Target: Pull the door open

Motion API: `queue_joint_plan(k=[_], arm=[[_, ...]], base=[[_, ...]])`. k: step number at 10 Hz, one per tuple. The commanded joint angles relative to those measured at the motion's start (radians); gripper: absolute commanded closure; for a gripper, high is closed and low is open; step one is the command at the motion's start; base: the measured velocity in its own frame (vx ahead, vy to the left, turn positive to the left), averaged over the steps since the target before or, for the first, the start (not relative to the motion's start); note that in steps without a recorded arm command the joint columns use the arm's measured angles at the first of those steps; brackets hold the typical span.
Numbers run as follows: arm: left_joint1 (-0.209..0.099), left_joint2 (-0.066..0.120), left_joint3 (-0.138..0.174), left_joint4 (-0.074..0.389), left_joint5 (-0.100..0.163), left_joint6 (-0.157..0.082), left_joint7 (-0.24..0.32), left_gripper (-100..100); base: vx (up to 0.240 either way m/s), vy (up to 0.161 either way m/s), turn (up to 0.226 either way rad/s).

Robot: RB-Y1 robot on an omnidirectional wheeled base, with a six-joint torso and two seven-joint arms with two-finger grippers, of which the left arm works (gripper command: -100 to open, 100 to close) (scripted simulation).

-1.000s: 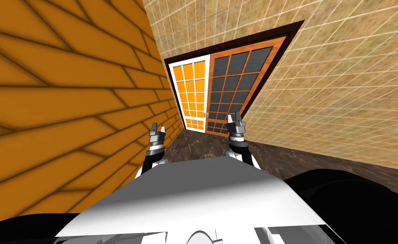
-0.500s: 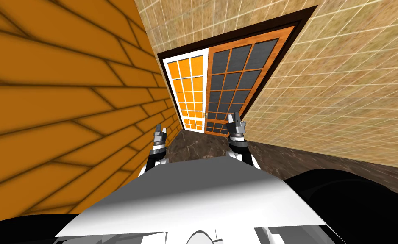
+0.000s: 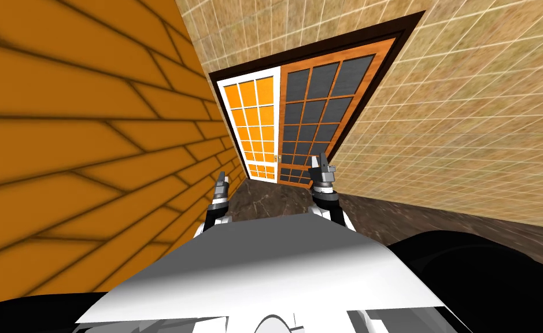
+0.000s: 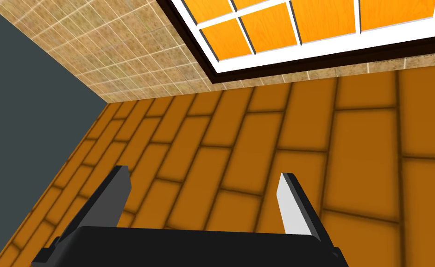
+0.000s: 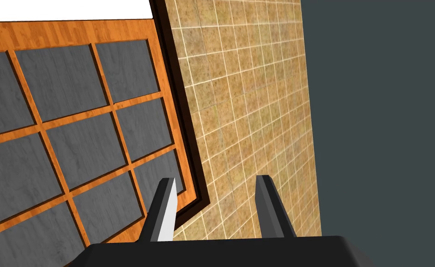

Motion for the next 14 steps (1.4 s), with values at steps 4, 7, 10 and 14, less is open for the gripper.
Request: queue_joint_plan(k=[4,7,10,14], arm=[[-0.037,0.007,0.007,0.109,-0.013,-0.029,-0.098,-100],[-0.065,0.013,0.014,0.188,-0.022,-0.05,-0.165,-100],[-0.094,0.018,0.021,0.269,-0.03,-0.072,-0.235,-100],[-0.134,0.023,0.031,0.384,-0.043,-0.103,-0.332,-100]], base=[[0.103,-0.037,-0.053],[0.103,-0.053,-0.052],[0.103,-0.053,-0.059],[0.107,-0.044,-0.061]])
